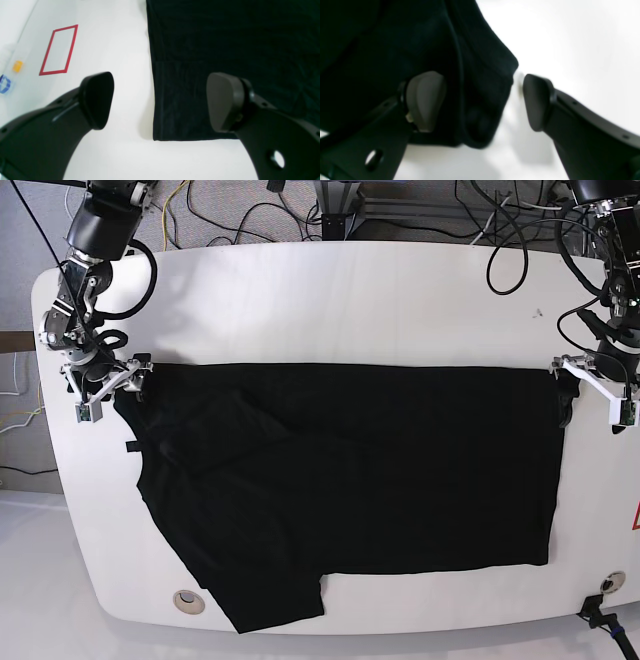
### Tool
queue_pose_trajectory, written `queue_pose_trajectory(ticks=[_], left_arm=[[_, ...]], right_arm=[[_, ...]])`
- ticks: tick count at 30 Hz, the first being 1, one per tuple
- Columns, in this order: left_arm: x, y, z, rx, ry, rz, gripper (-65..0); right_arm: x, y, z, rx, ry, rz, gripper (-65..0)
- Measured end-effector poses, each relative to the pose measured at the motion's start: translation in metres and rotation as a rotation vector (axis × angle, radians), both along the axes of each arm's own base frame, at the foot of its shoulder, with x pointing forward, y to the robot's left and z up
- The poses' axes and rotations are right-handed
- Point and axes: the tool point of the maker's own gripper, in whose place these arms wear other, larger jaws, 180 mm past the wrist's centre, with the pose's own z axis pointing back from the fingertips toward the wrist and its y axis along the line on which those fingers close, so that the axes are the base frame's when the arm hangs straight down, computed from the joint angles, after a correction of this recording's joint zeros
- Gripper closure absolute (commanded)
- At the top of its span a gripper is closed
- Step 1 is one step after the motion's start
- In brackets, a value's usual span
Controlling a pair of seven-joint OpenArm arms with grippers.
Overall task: Fold the T-shirt properly
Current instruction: 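Drag the shirt toward the robot with both grippers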
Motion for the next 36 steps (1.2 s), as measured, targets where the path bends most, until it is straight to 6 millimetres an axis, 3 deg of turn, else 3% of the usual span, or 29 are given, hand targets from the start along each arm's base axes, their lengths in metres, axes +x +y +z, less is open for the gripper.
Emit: queue_pose_trajectory(ticks=[3,7,10,12,15,16,23,28,36], left_arm=[[0.000,0.001,-0.001,-0.001,0.004,0.004,-54.0],[-0.004,0.009,-0.016,-0.016,0.042,0.028,-54.0],[-0.003,0.010,-0.016,-0.015,0.041,0.032,-54.0],[0.001,0.009,-0.012,-0.015,0.028,0.025,-54.0],[0.011,0.020,-0.014,-0.035,0.021,0.058,-54.0],[0.015,0.024,-0.016,-0.043,0.021,0.067,-54.1],[0.027,0.066,-0.064,-0.100,0.134,0.199,-54.4],[0.025,0.037,-0.106,-0.149,0.245,0.086,-54.0],[0.025,0.023,-0.119,-0.148,0.288,0.045,-53.6]], right_arm=[[0.004,0.006,0.001,0.011,-0.012,0.002,-40.9],[0.009,0.008,0.003,0.012,-0.015,0.011,-40.1],[0.013,0.010,0.004,0.009,-0.009,0.017,-37.6],[0.013,0.012,0.003,0.011,-0.007,0.019,-27.7],[0.013,0.012,0.003,0.009,-0.005,0.019,-4.4],[0.013,0.012,0.003,0.010,-0.007,0.023,0.0],[0.013,0.012,-0.004,0.058,-0.013,-0.001,0.0],[0.015,0.020,-0.005,0.076,-0.028,-0.004,0.0],[0.016,0.022,-0.005,0.086,-0.032,-0.005,0.0]])
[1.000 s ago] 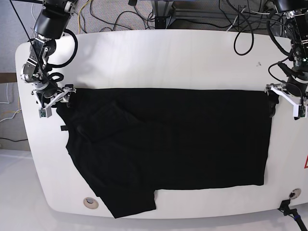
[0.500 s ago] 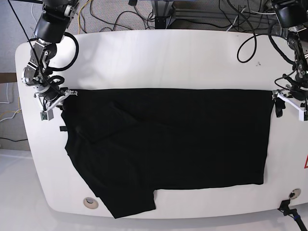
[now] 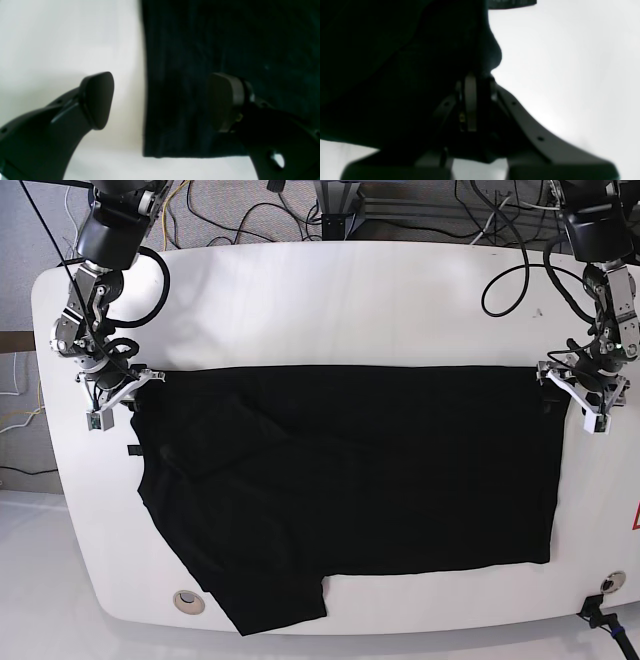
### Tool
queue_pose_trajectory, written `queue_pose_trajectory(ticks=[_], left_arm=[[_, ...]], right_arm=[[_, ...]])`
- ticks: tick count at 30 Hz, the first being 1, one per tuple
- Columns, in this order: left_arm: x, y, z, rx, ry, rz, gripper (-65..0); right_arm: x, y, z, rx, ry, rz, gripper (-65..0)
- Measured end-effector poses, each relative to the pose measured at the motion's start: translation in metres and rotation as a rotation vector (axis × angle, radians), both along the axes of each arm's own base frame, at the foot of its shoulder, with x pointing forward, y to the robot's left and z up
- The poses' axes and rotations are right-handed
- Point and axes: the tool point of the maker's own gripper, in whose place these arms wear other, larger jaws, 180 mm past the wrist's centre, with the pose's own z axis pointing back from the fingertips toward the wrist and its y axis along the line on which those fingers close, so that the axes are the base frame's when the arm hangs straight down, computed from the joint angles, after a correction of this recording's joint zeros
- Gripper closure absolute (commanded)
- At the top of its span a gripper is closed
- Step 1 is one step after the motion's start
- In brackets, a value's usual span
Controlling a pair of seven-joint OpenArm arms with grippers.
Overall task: Fold the T-shirt properly
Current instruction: 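Drag the shirt toward the robot with both grippers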
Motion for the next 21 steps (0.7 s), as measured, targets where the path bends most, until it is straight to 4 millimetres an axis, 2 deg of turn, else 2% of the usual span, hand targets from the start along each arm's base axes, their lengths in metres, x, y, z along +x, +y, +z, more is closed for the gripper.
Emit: queue_pose_trajectory(ticks=[2,4,8,11,12,14,17,21], left_arm=[[-0.008,0.002,-0.014,-0.017,0.036,0.015,-48.5],[-0.010,0.005,-0.016,-0.030,0.033,0.029,-42.0],[-0.007,-0.002,-0.019,-0.050,0.022,0.032,-29.5],[-0.007,-0.002,-0.019,-0.051,0.024,0.031,-15.4],[-0.007,-0.003,-0.019,-0.053,0.024,0.029,-9.2],[-0.008,-0.002,-0.020,-0.053,0.025,0.029,-1.2],[-0.011,-0.002,-0.021,-0.054,0.027,0.031,-0.1],[-0.040,-0.004,-0.029,-0.025,0.063,0.011,-0.1]], right_arm=[[0.000,0.000,0.000,0.000,0.000,0.000,0.0],[0.000,0.000,0.000,0.000,0.000,0.000,0.0],[0.000,0.000,0.000,0.000,0.001,0.000,0.0],[0.001,0.006,-0.001,0.014,-0.006,-0.001,0.0],[-0.003,0.010,-0.003,0.016,0.001,0.002,0.0],[-0.007,0.016,-0.004,0.015,-0.001,0.012,0.0],[-0.015,0.018,-0.003,0.007,-0.004,0.024,0.0],[-0.041,0.023,-0.007,-0.031,0.023,0.041,0.0]])
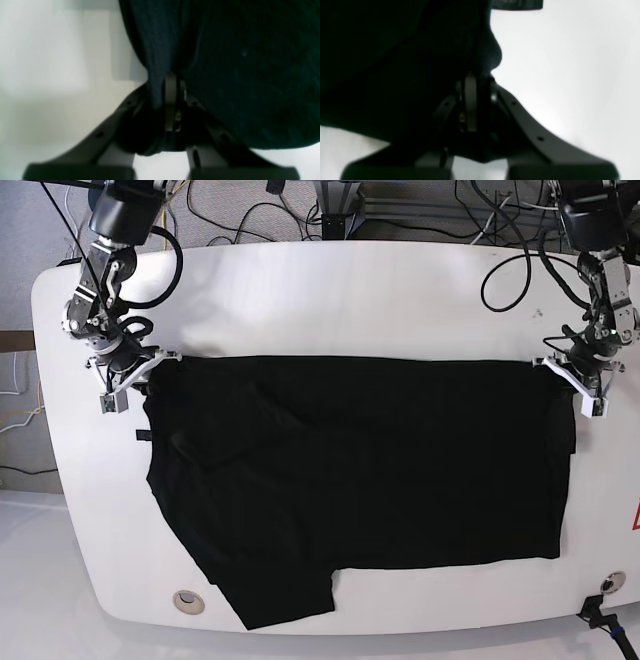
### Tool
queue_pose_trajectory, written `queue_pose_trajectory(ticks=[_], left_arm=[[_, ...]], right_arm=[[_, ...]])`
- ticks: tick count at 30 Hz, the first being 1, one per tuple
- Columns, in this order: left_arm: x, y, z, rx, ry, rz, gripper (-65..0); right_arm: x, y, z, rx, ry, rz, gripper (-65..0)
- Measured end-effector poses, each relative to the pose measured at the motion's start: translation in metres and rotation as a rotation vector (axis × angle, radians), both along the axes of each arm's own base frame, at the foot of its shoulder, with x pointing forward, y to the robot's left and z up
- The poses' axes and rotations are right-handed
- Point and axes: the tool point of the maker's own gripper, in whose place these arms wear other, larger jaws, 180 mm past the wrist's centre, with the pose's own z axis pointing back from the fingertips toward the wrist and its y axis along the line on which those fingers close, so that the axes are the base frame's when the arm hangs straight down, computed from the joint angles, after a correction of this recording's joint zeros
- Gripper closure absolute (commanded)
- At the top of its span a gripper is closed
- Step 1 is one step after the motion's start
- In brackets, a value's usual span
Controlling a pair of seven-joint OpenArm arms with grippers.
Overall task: Fold the T-shirt properly
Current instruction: 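Drag the shirt toward the robot with both grippers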
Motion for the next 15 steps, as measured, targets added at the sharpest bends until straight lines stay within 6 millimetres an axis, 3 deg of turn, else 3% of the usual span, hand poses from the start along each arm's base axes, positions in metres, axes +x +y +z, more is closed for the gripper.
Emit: queue_pose_trajectory(ticks=[4,11,15], left_arm=[[-0.033,-0.006,0.004,0.047,0.020,-0.045,-0.1],[-0.099,0.007,0.008,0.106,0.091,-0.049,-0.1],[-0.128,0.003,0.010,0.122,0.133,-0.071,-0.1]], right_arm=[[-0.034,-0.001,0.002,-0.046,0.020,0.028,0.0],[-0.097,0.005,0.007,-0.143,0.096,0.099,0.0],[-0.119,0.006,0.014,-0.179,0.120,0.120,0.0]])
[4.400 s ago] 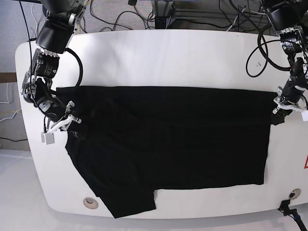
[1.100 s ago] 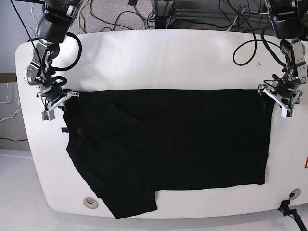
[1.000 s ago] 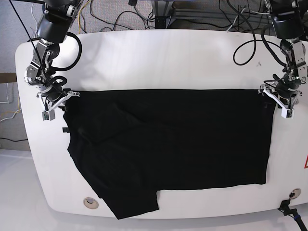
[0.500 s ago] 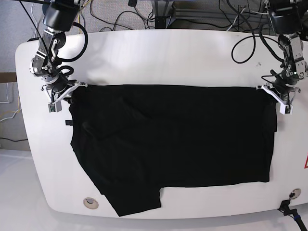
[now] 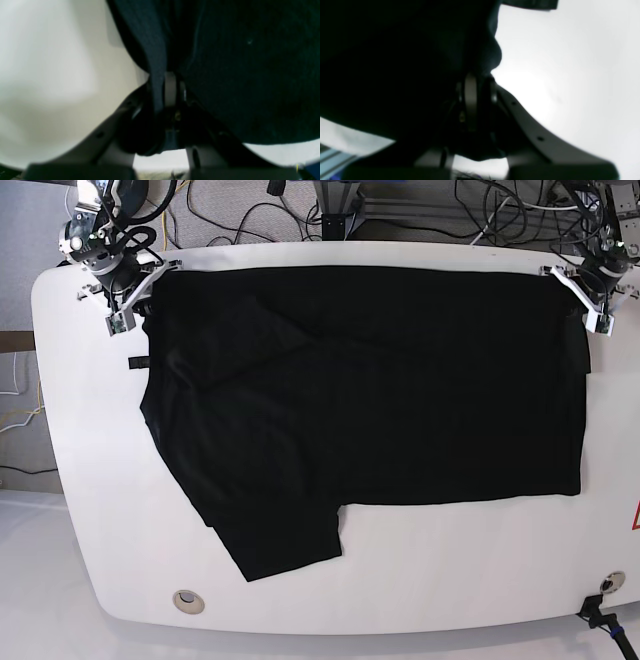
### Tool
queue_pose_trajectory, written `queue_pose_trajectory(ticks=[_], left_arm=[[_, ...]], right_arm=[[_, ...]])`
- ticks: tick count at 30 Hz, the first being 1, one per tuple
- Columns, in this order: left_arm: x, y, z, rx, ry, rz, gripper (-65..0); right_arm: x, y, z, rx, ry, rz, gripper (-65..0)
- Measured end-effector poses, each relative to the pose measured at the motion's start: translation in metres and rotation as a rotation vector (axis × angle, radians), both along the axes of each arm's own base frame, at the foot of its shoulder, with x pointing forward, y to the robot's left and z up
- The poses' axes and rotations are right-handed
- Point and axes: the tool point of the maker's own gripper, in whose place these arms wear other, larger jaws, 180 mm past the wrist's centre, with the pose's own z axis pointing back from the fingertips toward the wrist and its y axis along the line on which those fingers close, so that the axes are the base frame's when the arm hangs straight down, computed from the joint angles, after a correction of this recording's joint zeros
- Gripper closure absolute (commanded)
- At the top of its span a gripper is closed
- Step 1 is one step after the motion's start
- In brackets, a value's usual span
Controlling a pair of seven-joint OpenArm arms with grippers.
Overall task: Fold the T-shirt properly
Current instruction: 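Drag the shirt toward the robot with both grippers, then reach both grippers down to the shirt's hem corners and grasp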
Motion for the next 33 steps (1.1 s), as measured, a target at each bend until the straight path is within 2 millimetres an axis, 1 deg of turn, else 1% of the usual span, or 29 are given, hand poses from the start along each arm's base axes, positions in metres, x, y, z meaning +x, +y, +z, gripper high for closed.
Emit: queue_pose_trajectory(ticks=[2,4,6,8,10,12,13,15,18,20,21,22,23,25,26,28,30,31,32,33], left_arm=[[-0.009,0.002,0.003,0.012,0.011,-0.003,-0.1],[-0.022,-0.002,0.002,0.015,0.041,-0.017,-0.1],[-0.030,-0.005,0.004,0.018,0.053,-0.029,-0.1],[-0.034,-0.008,0.006,0.023,0.061,-0.043,-0.3],[-0.033,-0.012,0.010,0.026,0.057,-0.060,-0.3],[-0.036,-0.014,0.010,0.025,0.059,-0.066,-0.8],[-0.039,-0.014,0.010,0.025,0.066,-0.067,-3.0],[-0.040,-0.014,0.009,0.025,0.071,-0.066,-10.9],[-0.040,-0.012,0.009,0.032,0.071,-0.063,-28.6],[-0.040,-0.013,0.011,0.039,0.074,-0.069,-38.3],[-0.037,-0.014,0.014,0.040,0.064,-0.075,-42.2],[-0.035,-0.016,0.016,0.040,0.056,-0.081,-45.3],[-0.032,-0.017,0.018,0.042,0.047,-0.086,-46.6],[-0.031,-0.017,0.019,0.044,0.044,-0.088,-46.8],[-0.029,-0.017,0.020,0.044,0.040,-0.087,-46.8],[-0.020,-0.017,0.022,0.044,0.020,-0.088,-46.8],[-0.006,-0.017,0.028,0.047,-0.016,-0.087,-46.8],[0.001,-0.017,0.032,0.050,-0.036,-0.091,-46.8],[0.007,-0.015,0.036,0.054,-0.054,-0.091,-46.8],[0.012,-0.012,0.040,0.062,-0.071,-0.082,-46.9]], right_arm=[[-0.008,-0.005,0.006,-0.012,-0.004,-0.006,0.0],[-0.016,-0.010,0.005,-0.014,0.006,-0.036,0.0],[-0.023,-0.015,0.005,-0.020,0.016,-0.050,0.0],[-0.030,-0.021,0.005,-0.028,0.025,-0.061,0.0],[-0.036,-0.025,0.004,-0.037,0.039,-0.068,0.0],[-0.039,-0.027,0.004,-0.039,0.042,-0.074,0.0],[-0.040,-0.028,0.004,-0.043,0.044,-0.075,0.0],[-0.040,-0.028,0.004,-0.042,0.044,-0.075,0.0],[-0.037,-0.028,0.005,-0.041,0.038,-0.077,0.0],[-0.037,-0.029,0.005,-0.045,0.037,-0.082,0.0],[-0.036,-0.029,0.005,-0.045,0.036,-0.085,0.0],[-0.037,-0.029,0.005,-0.046,0.037,-0.085,-1.6],[-0.037,-0.029,0.005,-0.045,0.037,-0.085,-5.2],[-0.036,-0.029,0.005,-0.046,0.036,-0.085,-15.7],[-0.032,-0.029,0.006,-0.046,0.027,-0.085,-22.0],[-0.029,-0.030,0.007,-0.056,0.024,-0.082,-34.3],[-0.022,-0.030,0.015,-0.061,-0.003,-0.075,-45.0],[-0.018,-0.030,0.018,-0.067,-0.016,-0.070,-48.4],[-0.015,-0.030,0.021,-0.076,-0.025,-0.066,-49.7],[-0.010,-0.029,0.025,-0.080,-0.040,-0.063,-49.5]])
